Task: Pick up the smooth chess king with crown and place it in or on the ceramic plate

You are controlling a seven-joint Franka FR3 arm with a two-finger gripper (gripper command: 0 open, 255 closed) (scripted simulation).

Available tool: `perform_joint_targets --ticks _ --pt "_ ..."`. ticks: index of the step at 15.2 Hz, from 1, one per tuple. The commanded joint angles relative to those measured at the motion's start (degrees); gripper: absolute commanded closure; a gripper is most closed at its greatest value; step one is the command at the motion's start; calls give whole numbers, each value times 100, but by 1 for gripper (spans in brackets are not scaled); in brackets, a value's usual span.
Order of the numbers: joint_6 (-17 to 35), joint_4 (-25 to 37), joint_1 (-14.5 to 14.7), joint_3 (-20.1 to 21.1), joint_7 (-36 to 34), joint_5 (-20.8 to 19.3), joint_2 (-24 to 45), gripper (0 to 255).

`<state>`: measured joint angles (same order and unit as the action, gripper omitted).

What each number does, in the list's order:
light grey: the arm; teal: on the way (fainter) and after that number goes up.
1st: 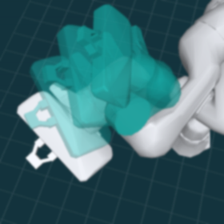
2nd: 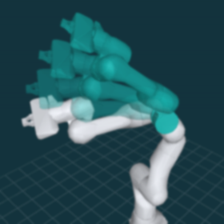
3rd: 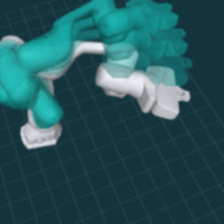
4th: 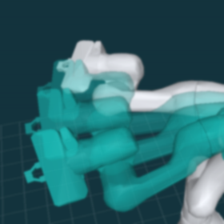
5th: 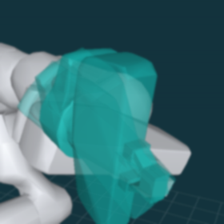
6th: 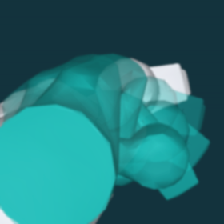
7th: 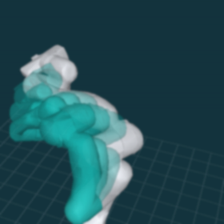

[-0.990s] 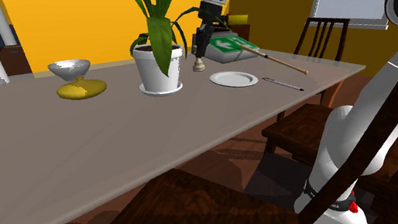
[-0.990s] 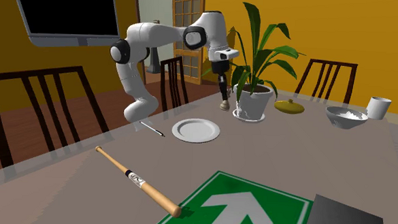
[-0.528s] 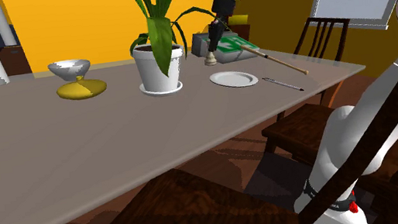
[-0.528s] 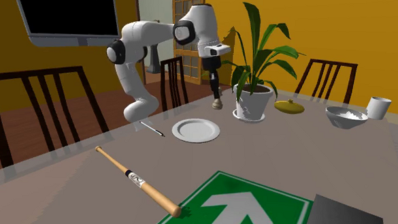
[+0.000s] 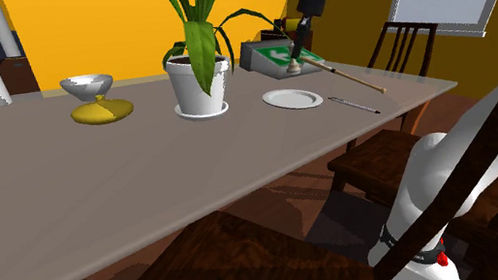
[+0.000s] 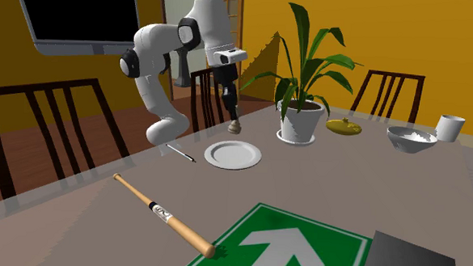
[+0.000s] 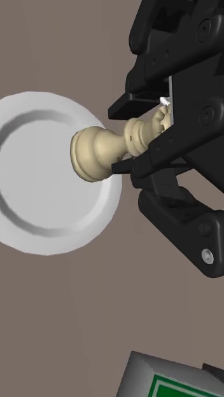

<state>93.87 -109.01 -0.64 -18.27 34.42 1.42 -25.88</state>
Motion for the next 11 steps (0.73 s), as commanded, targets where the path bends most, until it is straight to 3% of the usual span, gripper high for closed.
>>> perform_joint_targets --ticks 1,11 --pt "32 -92 -41 -92 131 -32 -50 255" --pt "778 -1053 -98 -107 182 -96 -268 255"
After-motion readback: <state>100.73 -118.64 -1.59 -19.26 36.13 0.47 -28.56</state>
